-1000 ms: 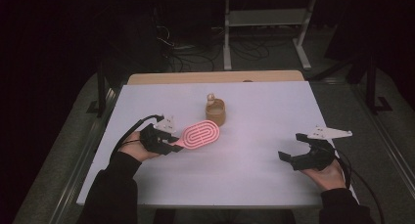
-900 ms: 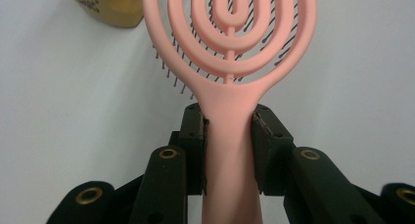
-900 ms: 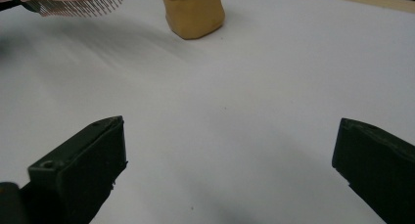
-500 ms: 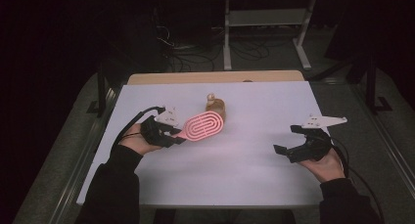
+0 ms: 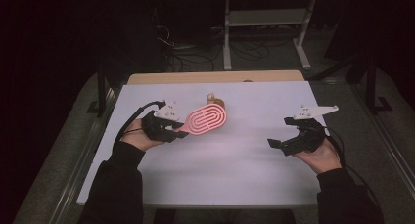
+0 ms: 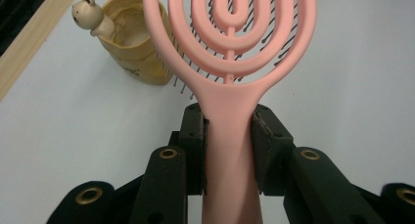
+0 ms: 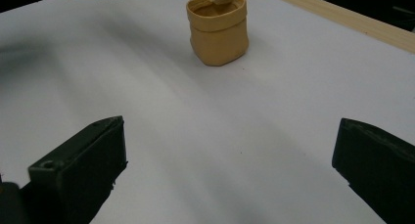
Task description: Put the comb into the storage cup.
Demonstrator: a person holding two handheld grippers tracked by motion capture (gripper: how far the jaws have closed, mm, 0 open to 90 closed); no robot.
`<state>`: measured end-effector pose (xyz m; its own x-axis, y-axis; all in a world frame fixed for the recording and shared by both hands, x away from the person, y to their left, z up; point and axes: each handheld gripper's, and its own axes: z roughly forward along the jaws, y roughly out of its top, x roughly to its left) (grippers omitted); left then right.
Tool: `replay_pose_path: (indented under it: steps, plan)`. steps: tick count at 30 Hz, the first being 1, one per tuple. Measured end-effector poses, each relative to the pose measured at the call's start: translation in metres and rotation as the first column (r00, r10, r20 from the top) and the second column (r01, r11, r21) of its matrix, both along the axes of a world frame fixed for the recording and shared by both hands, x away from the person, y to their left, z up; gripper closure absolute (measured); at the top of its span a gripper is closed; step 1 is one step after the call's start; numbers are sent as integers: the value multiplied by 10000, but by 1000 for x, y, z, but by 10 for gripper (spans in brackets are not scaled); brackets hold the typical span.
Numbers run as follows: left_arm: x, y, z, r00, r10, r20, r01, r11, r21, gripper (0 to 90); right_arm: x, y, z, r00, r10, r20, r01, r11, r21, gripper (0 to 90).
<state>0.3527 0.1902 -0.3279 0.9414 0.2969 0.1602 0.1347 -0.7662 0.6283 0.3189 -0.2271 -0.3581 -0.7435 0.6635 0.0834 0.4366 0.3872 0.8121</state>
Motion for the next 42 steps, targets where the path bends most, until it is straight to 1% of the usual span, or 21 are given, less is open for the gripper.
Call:
replay_pose_path:
  steps: [6,10,16,21,25,28,32,36,38,40,42]
  plan:
    - [2,-5,4,9999,-94,103,95,9999,-60,702,5,7,9,9998,186,7,-186,9998,35,0]
    - [3,-10,6,9997,-130,194,131,9999,-80,702,11,13,15,9994,311,-143,-310,9995,102,0]
    - [4,-16,8,9993,-189,327,193,9997,-134,702,21,21,27,9983,552,-207,-542,9975,459,10]
    - [6,-20,11,9985,-234,487,249,9992,-307,703,29,27,37,9977,655,-185,-639,9950,769,11]
    - [6,-22,14,9983,-246,520,271,9986,-465,702,33,31,45,9966,814,-148,-796,9918,999,12]
    - [6,-24,16,9980,-317,554,344,9982,-485,702,36,36,50,9958,910,-130,-891,9904,1057,24]
    - [6,-26,17,9972,-316,679,353,9979,-536,702,41,42,57,9942,1056,-188,-1021,9857,1339,37]
    - [6,-28,19,9961,-270,843,324,9975,-630,702,44,50,63,9931,1154,-222,-1112,9840,1394,46]
    - [4,-29,20,9949,-260,979,328,9971,-686,702,47,53,65,9921,1213,-319,-1143,9794,1666,55]
    - [4,-29,21,9937,-237,1092,323,9965,-775,702,49,55,67,9907,1299,-413,-1185,9704,2104,66]
    - [3,-29,22,9930,-202,1164,308,9955,-897,702,52,56,68,9896,1357,-478,-1207,9640,2368,71]
